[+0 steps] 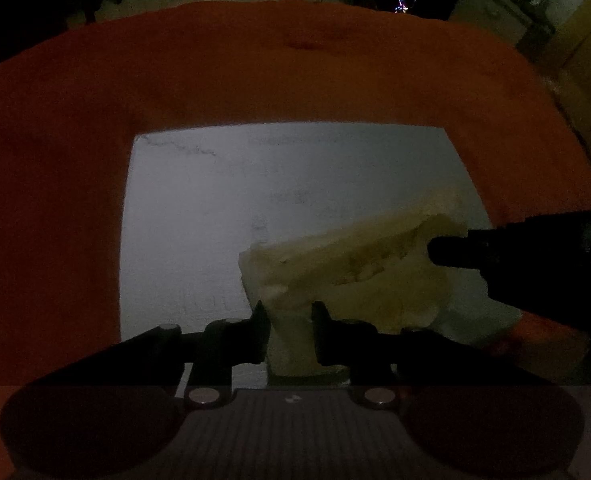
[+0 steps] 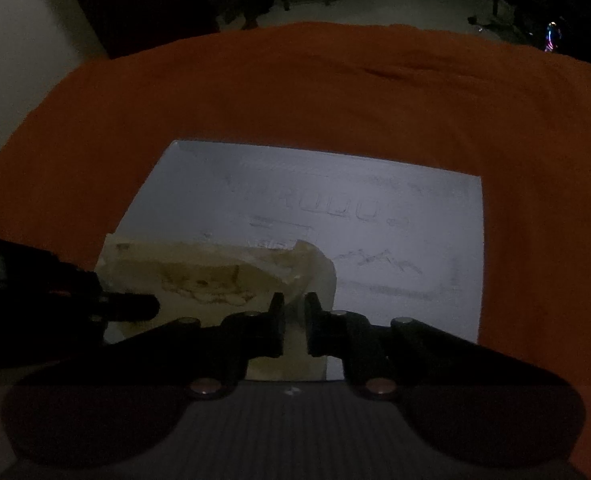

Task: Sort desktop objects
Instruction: 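Lift the paper bag with the left tool and carry it toward the box, then lower the paper bag into the box and open the left tool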

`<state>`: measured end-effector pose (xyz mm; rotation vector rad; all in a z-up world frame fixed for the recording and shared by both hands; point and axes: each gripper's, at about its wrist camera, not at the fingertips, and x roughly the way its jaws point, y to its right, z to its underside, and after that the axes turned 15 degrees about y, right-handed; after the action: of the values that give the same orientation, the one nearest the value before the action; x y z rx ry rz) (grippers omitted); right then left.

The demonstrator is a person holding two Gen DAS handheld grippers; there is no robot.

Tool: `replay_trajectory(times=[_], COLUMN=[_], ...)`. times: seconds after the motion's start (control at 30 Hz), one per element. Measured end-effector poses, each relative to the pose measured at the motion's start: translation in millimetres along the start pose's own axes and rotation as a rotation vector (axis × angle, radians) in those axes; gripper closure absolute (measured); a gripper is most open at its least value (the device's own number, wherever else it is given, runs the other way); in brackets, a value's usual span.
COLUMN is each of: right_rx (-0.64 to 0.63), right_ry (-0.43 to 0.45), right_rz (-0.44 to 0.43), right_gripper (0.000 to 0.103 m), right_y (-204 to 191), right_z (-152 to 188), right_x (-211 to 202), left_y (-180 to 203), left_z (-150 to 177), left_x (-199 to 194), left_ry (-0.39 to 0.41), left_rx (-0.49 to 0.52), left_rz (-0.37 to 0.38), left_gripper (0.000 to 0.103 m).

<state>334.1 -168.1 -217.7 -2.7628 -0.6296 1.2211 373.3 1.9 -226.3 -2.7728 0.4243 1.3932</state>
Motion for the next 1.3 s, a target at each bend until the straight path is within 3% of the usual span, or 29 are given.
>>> replay_trajectory(times=[0.4,0.5,0.63,1.03,1.17,1.3], right_rx=[0.017,0.024,0.041,0.009,0.033,0.054], right_ry=[0.055,0.080,0.146,0.272,0.250,0.173], right_rz=[-0.006,-0.011,-0.081,-0.106,-0.119,-0.131], right_gripper=[0.092,0.092,0.091,0.094,0.095,0.095], right_y=[-8,-14,-24,-40,-37,-37], right_z=[-26,-26,-21,6,33,72], right_x=[-55,-78,-117,-201,-223,-232], left_y=[26,30,35,59,72,85], left_z=[-21,-16,-1,21,43,77], left_x=[-60,-80,-104,-172,-194,-198], left_ry=[0.072,0.088,0.112,0.165,0.159,0.109], left_rx=[0.115,0.114,0.074,0.089,0.123,0.174], left_rz=[-0.005,-0.002,-0.037,0.002,0.025,0.038], left_gripper=[0.085,0.085,0.085,0.085,0.085,0.085])
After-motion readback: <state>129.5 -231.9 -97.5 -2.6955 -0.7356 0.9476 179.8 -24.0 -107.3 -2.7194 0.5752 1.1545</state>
